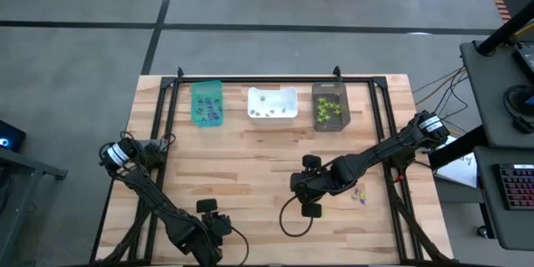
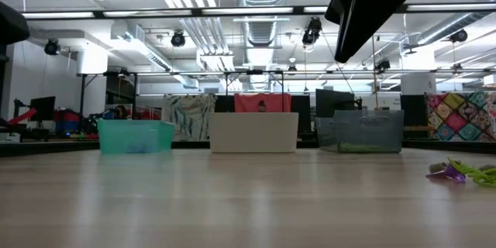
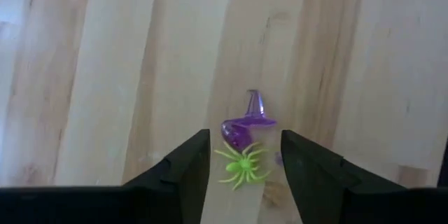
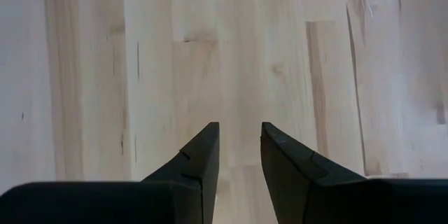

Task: Sort Halloween decoration
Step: Put the purple witch hat toy into the light blue bin

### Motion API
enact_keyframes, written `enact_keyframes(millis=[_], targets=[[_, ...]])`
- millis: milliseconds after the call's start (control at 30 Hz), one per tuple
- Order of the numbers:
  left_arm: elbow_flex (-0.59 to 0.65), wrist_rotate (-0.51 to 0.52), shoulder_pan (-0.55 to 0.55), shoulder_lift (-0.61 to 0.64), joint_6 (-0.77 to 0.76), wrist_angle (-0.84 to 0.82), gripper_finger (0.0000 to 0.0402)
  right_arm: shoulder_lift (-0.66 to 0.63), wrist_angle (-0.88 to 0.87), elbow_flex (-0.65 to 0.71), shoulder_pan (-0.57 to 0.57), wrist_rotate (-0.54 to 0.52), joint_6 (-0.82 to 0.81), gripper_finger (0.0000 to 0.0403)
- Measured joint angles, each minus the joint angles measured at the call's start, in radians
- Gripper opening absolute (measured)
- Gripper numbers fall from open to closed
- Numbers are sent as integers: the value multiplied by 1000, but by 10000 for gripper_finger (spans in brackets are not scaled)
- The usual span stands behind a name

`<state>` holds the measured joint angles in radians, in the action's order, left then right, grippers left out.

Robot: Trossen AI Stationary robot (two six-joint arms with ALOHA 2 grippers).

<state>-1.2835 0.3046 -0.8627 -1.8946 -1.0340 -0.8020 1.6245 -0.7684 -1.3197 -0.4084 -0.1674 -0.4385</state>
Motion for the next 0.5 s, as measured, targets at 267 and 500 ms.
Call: enact_keyframes(millis=[267, 500], targets=[[34, 0, 0, 0, -1, 34, 150, 0, 2, 0, -2, -19, -15, 95], [67, 1, 0, 0, 1, 86, 135, 1, 3, 1, -6, -19, -18, 92]])
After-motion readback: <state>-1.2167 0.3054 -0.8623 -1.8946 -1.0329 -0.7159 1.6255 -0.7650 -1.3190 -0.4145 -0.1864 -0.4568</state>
